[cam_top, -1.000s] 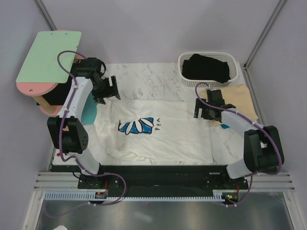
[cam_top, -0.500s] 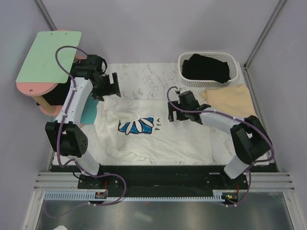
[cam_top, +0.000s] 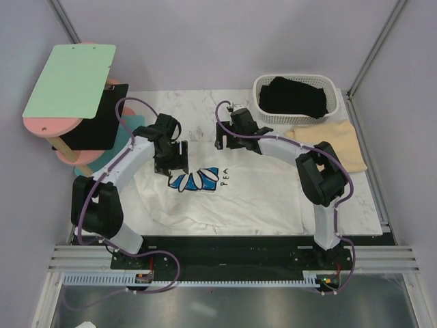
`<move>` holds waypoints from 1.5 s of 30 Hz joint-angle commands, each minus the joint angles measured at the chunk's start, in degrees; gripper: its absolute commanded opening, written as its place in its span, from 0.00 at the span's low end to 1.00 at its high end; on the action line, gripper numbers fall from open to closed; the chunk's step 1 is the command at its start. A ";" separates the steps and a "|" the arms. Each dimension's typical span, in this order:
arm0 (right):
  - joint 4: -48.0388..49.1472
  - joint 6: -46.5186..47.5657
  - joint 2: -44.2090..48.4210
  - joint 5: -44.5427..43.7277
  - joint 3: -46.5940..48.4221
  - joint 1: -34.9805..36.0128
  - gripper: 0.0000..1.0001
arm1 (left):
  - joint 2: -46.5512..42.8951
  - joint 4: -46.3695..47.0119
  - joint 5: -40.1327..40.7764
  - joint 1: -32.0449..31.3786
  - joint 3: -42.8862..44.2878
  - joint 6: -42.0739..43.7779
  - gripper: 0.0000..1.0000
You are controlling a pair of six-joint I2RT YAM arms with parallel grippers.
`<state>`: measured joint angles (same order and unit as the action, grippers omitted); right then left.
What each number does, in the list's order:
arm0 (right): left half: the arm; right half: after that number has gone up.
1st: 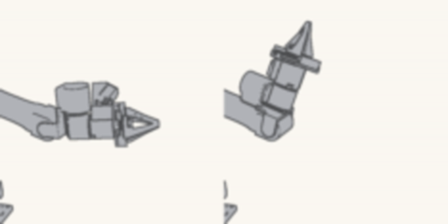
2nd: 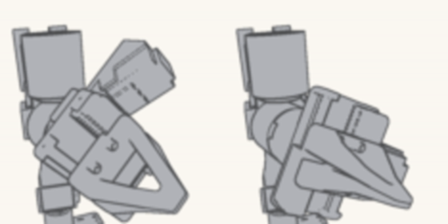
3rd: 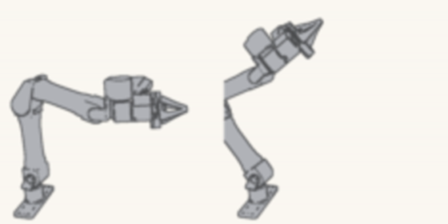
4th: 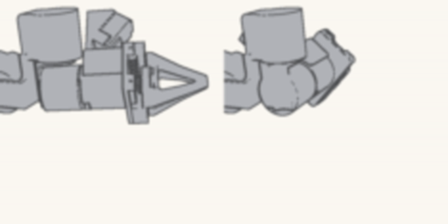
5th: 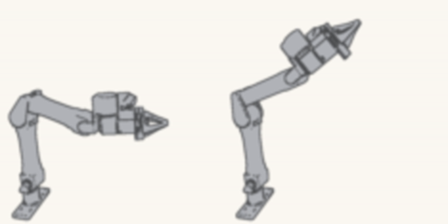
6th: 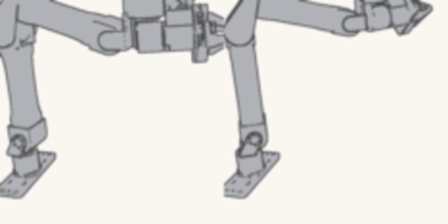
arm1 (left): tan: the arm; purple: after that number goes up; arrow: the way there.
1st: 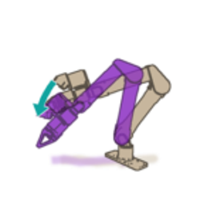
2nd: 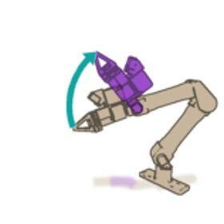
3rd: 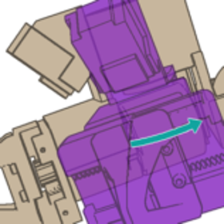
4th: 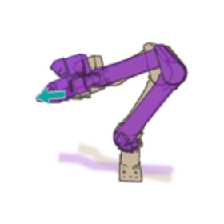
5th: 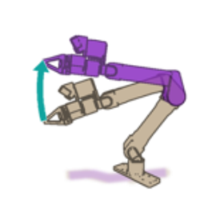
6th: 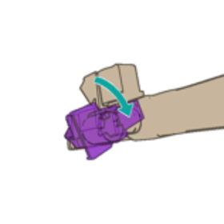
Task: Fold and stack the t-shirts
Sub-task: Fold the flattened tshirt in 1/3 of the way
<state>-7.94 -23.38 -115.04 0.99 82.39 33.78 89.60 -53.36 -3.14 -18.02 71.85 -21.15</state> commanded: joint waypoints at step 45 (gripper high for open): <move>-0.14 -1.14 1.84 1.12 -6.10 -4.16 0.96 | 4.54 9.86 9.29 -0.52 2.94 -4.08 0.02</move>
<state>-9.41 -23.83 -115.02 1.69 77.60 29.76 100.99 -41.89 9.63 -18.46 71.48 -26.61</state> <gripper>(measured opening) 0.959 0.027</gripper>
